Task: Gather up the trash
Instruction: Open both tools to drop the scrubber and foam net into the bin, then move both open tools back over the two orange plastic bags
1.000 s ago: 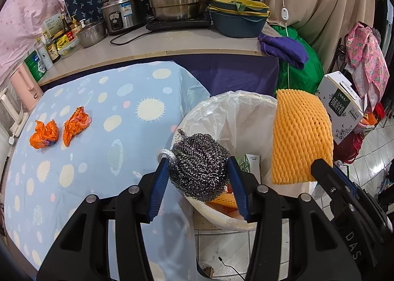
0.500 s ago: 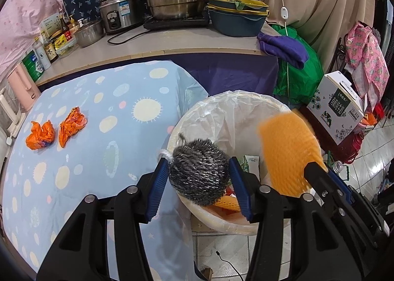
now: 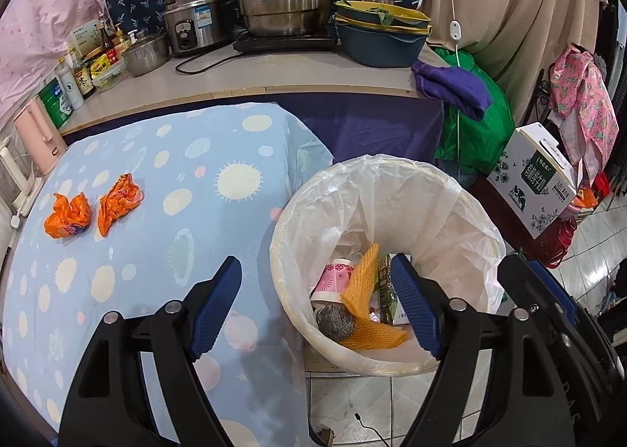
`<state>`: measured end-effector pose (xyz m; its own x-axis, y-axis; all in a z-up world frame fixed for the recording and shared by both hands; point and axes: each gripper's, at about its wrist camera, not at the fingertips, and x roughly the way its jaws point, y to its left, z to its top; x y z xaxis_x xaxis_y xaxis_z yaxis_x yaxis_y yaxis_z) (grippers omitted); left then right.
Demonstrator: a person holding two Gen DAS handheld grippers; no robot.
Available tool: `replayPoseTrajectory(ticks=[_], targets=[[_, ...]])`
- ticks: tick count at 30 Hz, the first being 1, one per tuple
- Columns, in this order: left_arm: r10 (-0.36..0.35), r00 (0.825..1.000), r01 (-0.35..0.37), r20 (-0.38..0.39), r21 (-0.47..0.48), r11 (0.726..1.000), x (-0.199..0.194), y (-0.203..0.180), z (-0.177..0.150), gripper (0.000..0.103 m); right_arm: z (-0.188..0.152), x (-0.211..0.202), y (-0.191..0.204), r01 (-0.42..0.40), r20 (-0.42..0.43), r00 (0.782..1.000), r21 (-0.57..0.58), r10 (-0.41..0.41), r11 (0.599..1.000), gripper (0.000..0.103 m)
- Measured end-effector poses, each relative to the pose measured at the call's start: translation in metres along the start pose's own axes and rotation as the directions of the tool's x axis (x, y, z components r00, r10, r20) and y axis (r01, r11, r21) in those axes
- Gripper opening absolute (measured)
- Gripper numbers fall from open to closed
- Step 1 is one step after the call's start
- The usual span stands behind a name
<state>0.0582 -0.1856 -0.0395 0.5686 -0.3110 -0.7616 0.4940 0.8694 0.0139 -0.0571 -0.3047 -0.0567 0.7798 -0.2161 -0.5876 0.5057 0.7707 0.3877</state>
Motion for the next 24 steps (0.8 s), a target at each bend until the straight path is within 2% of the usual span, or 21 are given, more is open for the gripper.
replayPoseTrajectory(ticks=[4,7,15,20,24], targets=[[0.0,1.0,0.0,0.004,-0.007,1.0,-0.003,0.003,0.001,0.074,0.001,-0.003,0.004,0.001,0.008,1.0,-0.009,-0.001,1.0,0.033],[0.002,1.0,-0.002,0.006,-0.014,1.0,-0.005,0.007,0.002,0.075,0.001,-0.006,0.007,0.005,0.016,1.0,-0.015,-0.005,1.0,0.04],[0.015,1.0,-0.014,0.017,-0.053,0.998,-0.013,0.027,0.003,0.076,0.0,-0.008,0.022,0.013,0.02,1.0,-0.052,-0.012,0.999,0.043],[0.035,0.999,-0.033,0.024,-0.085,0.996,-0.016,0.048,0.001,0.084,-0.003,-0.005,0.039,0.004,0.014,1.0,-0.079,-0.003,0.997,0.048],[0.051,0.999,-0.049,0.019,-0.113,0.992,-0.019,0.069,-0.002,0.086,-0.007,-0.002,0.057,-0.008,0.005,1.0,-0.108,0.009,0.994,0.051]])
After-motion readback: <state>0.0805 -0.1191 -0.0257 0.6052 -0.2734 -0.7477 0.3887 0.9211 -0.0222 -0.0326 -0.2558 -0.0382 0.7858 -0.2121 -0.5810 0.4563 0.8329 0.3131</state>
